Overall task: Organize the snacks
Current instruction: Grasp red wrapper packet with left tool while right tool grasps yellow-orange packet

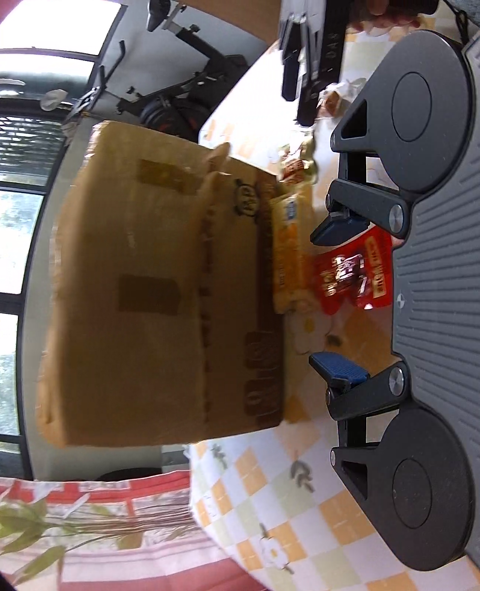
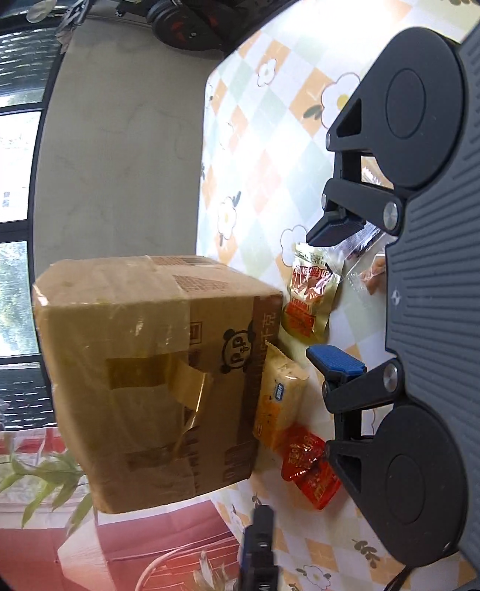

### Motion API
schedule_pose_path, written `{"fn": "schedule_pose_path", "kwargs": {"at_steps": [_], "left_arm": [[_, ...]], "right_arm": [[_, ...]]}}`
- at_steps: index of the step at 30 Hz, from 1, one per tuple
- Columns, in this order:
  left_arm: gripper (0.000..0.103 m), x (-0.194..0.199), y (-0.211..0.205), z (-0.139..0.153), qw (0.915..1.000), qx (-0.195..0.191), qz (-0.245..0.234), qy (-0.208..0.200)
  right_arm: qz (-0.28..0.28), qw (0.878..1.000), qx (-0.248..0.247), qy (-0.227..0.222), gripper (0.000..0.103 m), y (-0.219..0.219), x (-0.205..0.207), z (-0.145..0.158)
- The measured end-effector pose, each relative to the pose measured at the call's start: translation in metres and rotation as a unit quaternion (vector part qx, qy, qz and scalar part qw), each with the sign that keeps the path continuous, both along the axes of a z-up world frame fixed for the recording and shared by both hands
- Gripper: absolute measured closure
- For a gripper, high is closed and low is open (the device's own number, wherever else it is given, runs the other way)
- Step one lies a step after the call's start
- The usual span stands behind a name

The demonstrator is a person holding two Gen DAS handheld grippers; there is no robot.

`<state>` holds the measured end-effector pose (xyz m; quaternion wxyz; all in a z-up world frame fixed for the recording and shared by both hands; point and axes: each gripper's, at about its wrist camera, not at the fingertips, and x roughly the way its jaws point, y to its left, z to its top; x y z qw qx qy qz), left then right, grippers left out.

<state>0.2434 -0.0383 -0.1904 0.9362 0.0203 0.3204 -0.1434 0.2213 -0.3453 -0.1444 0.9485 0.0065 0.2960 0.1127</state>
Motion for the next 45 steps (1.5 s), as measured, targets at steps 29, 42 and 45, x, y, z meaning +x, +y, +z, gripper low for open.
{"fn": "schedule_pose_path", "kwargs": {"at_steps": [29,42,45], "left_arm": [[0.036,0.013,-0.013,-0.031,0.9983,-0.005,-0.013,0.056],[0.036,0.013,-0.014,-0.033,0.9982,-0.004,-0.01,0.059],[0.036,0.013,-0.014,-0.035,0.998,-0.002,-0.01,0.062]], "right_arm": [[0.139,0.979,-0.02,0.15,0.023,0.018,0.072,-0.014],[0.155,0.979,-0.076,0.112,0.032,0.035,0.071,-0.021],[0.148,0.982,-0.073,0.093,0.049,0.036,0.065,-0.023]]}}
